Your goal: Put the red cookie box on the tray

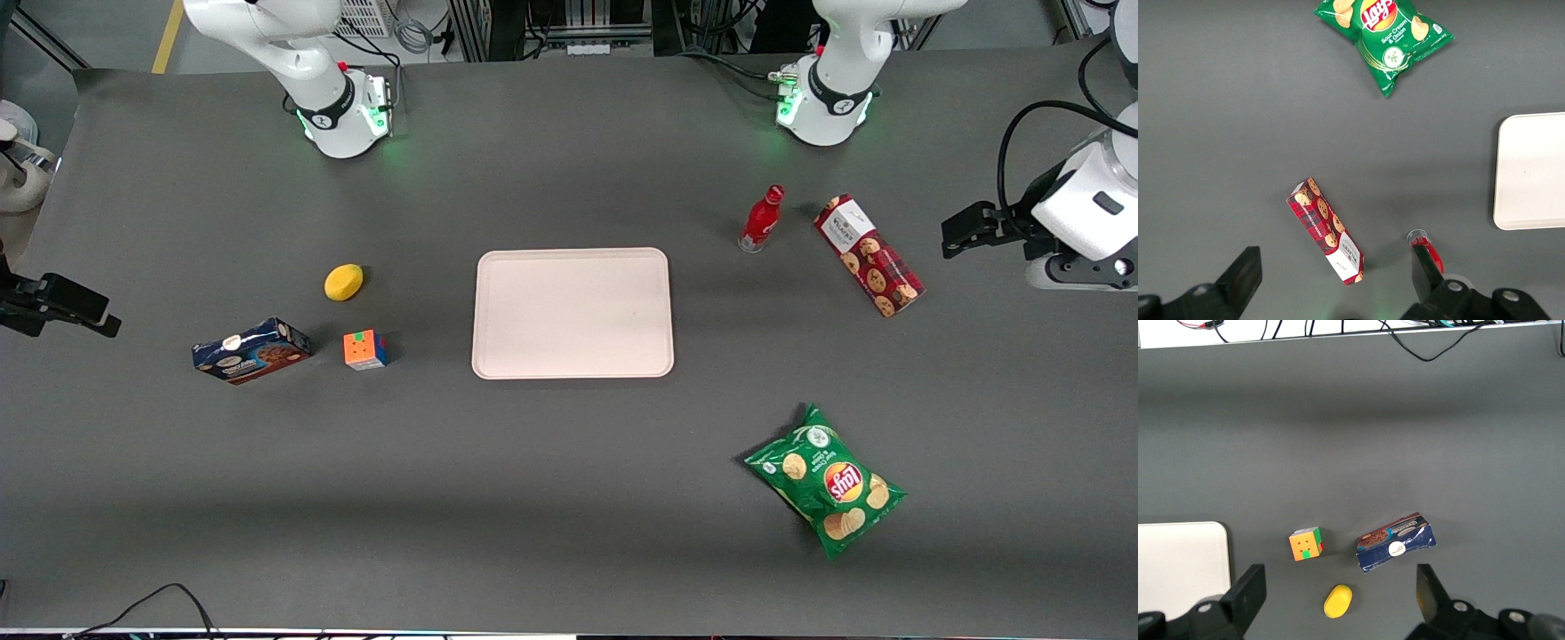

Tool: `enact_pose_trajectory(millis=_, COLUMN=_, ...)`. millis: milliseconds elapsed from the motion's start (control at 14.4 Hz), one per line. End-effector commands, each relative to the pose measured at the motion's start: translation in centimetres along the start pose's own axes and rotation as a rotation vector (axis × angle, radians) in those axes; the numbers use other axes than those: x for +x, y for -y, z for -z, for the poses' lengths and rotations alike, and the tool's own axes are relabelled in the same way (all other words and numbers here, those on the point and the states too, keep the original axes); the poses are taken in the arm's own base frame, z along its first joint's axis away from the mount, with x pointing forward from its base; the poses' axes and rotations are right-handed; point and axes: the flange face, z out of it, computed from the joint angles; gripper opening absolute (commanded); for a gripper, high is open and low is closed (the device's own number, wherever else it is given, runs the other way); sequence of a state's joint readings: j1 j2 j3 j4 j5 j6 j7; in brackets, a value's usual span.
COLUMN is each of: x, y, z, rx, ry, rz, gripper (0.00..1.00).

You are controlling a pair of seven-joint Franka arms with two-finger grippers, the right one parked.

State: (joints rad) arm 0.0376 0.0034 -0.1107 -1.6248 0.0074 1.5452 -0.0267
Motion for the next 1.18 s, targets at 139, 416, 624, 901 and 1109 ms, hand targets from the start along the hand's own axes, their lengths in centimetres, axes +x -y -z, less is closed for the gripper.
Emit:
enact_pose_trajectory(millis=139, x=0.13, y=-0.18, z=0.53, rx=-0.010, ry=0.008, rz=0.003, gripper=1.00)
enact_pose_trajectory(millis=416, x=0.09, y=-0.03, z=0.68, rx=-0.004, ry=0.005, rz=0.006, gripper=1.00)
enact_pose_trajectory(millis=624, x=-0.06, y=0.21, z=0.56, rx=0.003, ry=0.018, rz=0.002, gripper=1.00)
enact_pose_trajectory(millis=901, x=-0.03, y=-0.04, z=0.49, rx=0.007, ry=0.035, rz=-0.004, gripper=1.00)
enact_pose_trajectory(millis=1109, x=-0.07, y=-0.14, z=0.54, rx=0.006, ry=0.036, rz=0.007, gripper=1.00)
